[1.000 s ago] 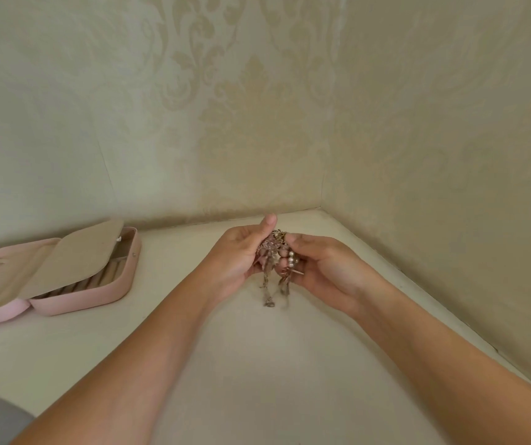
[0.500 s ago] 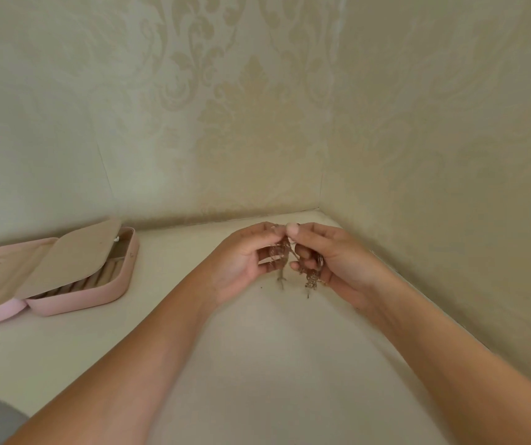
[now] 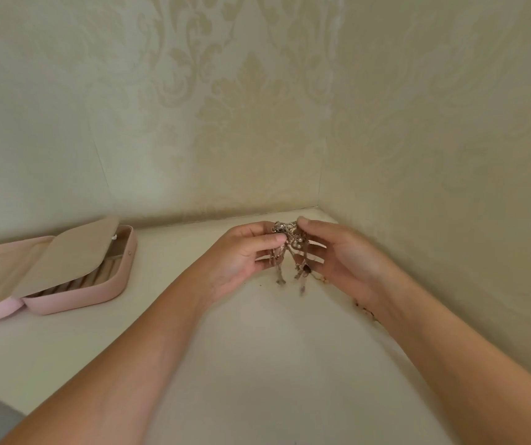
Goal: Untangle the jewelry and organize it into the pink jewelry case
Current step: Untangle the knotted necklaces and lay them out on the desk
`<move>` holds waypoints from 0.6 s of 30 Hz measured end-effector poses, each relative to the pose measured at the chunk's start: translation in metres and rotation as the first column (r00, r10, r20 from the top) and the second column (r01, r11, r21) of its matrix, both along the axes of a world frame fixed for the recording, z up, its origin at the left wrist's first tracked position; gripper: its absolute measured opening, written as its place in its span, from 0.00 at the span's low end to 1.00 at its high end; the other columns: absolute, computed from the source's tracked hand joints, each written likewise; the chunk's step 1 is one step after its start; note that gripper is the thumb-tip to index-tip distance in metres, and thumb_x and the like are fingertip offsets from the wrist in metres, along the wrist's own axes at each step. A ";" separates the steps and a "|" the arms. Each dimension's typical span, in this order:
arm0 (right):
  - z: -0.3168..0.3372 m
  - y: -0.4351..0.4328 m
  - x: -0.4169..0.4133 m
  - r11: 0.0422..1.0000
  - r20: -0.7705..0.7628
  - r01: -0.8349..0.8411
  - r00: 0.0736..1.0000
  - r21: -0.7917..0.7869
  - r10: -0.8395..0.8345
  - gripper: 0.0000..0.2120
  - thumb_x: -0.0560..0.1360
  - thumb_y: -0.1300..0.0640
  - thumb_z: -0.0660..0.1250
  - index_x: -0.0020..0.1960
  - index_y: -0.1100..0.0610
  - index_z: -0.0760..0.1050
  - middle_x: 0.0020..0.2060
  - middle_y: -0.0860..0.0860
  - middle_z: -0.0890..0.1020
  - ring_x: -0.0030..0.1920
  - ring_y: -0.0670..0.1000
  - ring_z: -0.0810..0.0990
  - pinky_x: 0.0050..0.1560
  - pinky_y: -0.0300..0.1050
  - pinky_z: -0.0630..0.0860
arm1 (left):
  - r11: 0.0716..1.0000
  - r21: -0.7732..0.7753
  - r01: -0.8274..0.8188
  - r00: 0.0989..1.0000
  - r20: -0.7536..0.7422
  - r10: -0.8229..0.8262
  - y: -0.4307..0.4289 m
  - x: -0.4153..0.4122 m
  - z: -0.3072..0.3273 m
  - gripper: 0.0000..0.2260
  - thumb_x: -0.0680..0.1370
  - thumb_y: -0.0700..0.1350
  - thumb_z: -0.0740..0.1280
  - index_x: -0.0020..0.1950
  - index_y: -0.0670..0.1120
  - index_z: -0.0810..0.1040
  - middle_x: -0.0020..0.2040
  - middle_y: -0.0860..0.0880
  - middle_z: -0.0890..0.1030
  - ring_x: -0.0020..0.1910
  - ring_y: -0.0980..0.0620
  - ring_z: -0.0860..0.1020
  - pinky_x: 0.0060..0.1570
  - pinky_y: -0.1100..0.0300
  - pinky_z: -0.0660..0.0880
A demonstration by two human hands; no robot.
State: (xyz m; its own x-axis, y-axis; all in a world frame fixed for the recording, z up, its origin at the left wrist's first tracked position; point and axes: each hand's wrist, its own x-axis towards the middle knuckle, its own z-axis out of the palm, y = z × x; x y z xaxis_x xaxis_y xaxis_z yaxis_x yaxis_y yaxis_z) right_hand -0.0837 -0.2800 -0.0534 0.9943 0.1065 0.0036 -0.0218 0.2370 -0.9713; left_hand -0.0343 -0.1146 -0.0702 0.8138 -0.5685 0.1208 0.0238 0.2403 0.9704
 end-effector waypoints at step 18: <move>-0.004 0.018 -0.008 0.558 0.531 0.531 0.828 -0.638 -0.181 0.06 0.75 0.64 0.62 0.44 0.56 0.76 0.35 0.45 0.79 0.36 0.46 0.77 0.36 0.38 0.73 | 0.985 0.126 0.117 0.992 0.028 -0.122 0.001 -0.007 0.002 0.08 0.73 0.45 0.69 0.41 0.40 0.74 0.30 0.52 0.70 0.31 0.56 0.70 0.36 0.65 0.73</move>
